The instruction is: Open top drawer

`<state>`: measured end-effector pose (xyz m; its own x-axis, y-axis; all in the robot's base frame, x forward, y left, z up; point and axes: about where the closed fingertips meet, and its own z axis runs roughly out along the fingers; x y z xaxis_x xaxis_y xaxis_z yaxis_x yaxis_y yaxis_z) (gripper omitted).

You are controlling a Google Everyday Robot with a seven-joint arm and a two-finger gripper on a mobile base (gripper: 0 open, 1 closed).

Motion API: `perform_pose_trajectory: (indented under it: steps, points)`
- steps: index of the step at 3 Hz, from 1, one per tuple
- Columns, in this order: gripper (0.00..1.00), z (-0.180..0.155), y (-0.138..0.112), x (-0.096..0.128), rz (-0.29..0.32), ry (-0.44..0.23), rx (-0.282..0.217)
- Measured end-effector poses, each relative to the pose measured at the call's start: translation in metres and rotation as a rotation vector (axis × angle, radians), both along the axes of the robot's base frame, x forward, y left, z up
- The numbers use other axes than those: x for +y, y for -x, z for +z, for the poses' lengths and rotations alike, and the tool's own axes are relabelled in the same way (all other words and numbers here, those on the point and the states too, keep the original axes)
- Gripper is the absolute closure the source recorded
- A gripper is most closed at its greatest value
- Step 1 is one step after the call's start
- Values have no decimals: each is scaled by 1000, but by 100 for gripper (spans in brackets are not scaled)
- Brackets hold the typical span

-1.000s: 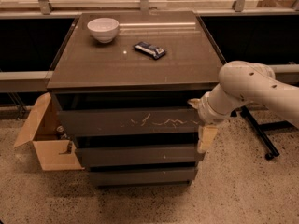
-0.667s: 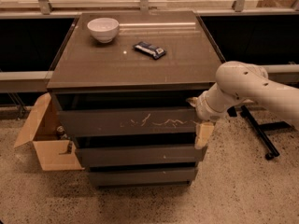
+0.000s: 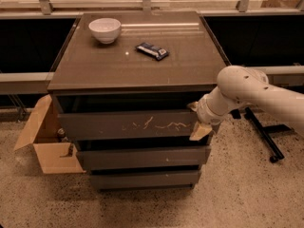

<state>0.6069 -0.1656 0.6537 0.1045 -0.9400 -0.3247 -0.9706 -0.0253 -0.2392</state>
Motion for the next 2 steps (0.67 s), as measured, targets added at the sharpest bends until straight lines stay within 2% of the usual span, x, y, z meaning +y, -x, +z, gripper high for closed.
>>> perform_pose_trajectory:
  steps: [1, 2]
  points:
    - [70, 21, 36, 14, 39, -14, -30]
    - [92, 25, 35, 14, 39, -14, -30]
